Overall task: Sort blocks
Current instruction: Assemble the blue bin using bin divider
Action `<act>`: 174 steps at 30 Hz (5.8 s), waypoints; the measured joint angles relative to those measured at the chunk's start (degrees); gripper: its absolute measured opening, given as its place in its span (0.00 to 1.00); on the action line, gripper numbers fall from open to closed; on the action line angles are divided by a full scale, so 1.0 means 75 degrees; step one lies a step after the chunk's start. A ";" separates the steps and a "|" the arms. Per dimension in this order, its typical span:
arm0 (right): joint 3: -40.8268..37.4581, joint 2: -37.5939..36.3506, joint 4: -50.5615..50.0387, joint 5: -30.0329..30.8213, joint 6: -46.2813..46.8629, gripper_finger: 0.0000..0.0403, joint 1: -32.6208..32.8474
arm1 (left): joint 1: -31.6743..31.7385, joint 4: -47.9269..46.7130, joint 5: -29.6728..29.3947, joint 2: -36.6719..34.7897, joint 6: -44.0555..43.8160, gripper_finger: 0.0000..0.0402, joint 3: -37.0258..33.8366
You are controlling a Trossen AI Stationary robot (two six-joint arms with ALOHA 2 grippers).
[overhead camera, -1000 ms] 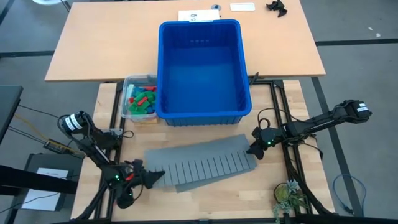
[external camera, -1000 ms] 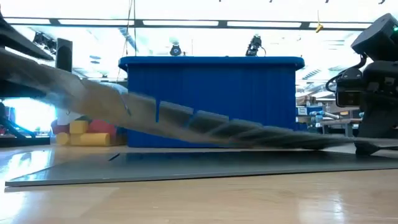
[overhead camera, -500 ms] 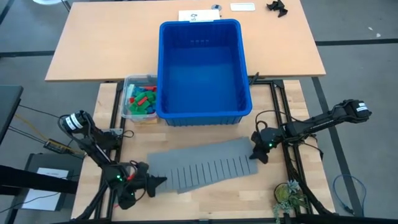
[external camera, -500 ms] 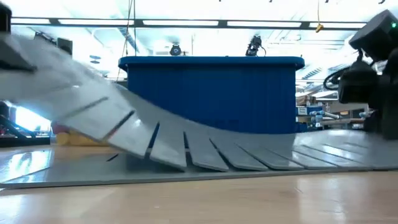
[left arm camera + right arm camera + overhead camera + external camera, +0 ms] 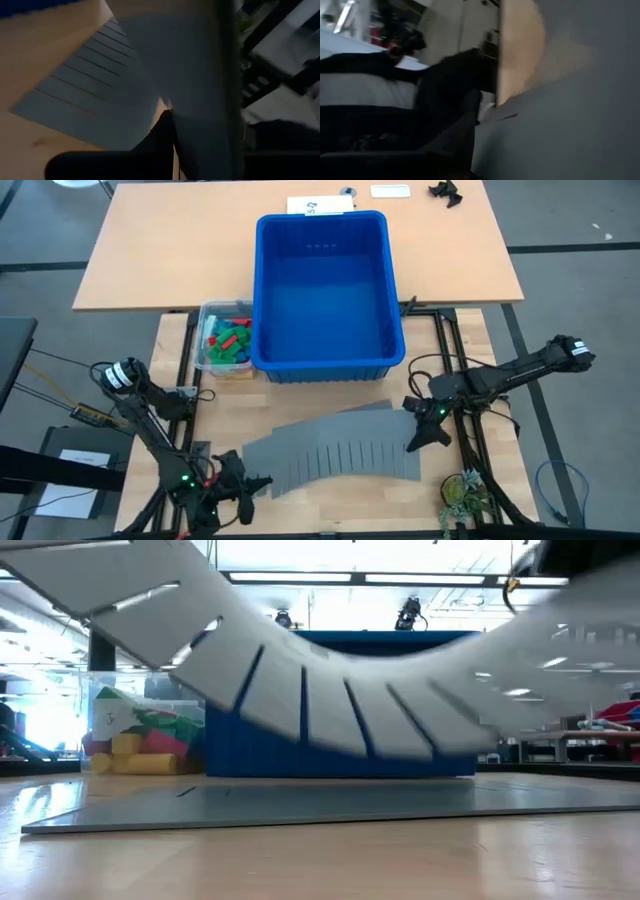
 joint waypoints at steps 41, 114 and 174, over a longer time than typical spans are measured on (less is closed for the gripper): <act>0.1173 -0.0672 -0.0282 0.3277 -0.1780 0.50 0.0639 | -0.1282 -0.9421 -0.1669 -0.0309 -0.2799 0.03 0.3964; 0.5163 0.4715 -0.1212 0.2606 -0.7374 0.26 -0.1019 | -0.1237 -0.8926 -0.1543 -0.0277 -0.2498 0.04 0.3269; 1.0438 0.3826 -0.5436 0.7059 -0.8414 0.00 -0.3911 | 0.5648 -0.6339 0.2227 -0.0309 0.7737 0.54 0.4413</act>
